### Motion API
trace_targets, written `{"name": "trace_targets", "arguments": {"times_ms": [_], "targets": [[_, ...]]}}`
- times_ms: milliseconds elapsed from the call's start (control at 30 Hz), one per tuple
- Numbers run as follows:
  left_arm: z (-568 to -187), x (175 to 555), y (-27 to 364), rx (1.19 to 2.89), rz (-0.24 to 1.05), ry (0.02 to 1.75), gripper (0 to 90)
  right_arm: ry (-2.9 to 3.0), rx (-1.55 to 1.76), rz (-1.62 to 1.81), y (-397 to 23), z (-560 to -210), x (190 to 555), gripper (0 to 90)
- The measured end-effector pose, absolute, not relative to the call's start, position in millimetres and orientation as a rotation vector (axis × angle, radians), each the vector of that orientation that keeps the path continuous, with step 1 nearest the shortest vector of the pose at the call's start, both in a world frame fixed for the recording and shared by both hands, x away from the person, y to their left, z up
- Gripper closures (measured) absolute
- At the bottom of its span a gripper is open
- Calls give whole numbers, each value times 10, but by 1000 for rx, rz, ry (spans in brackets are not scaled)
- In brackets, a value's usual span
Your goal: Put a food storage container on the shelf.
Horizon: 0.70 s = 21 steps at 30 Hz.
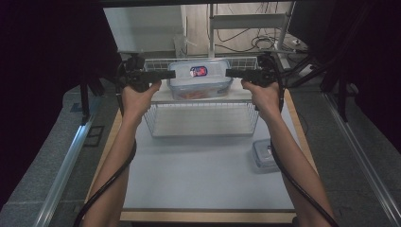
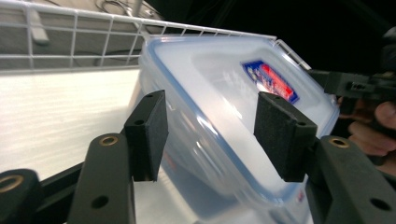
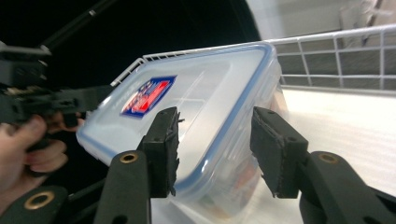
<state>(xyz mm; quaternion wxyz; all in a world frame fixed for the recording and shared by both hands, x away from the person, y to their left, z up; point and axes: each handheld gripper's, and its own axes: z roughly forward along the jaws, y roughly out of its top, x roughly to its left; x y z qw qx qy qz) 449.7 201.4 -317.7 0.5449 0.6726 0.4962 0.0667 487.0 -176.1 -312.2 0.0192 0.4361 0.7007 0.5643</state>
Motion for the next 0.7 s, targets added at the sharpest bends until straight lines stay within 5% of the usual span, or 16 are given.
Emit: {"name": "trace_targets", "arguments": {"times_ms": [300,567,700], "targets": [[-3098,4204,2024,1630,335,1066,477,2156,1215,1702,-1799,-3068,4705,558],[-3335,3879,1961,1717,382,959,858,2177,1082,1597,-1836,-3103,4457,649],[-3451,3872,1886,1766,350,938,898,2201,1075,1579,-1823,-3186,4428,719]]}}
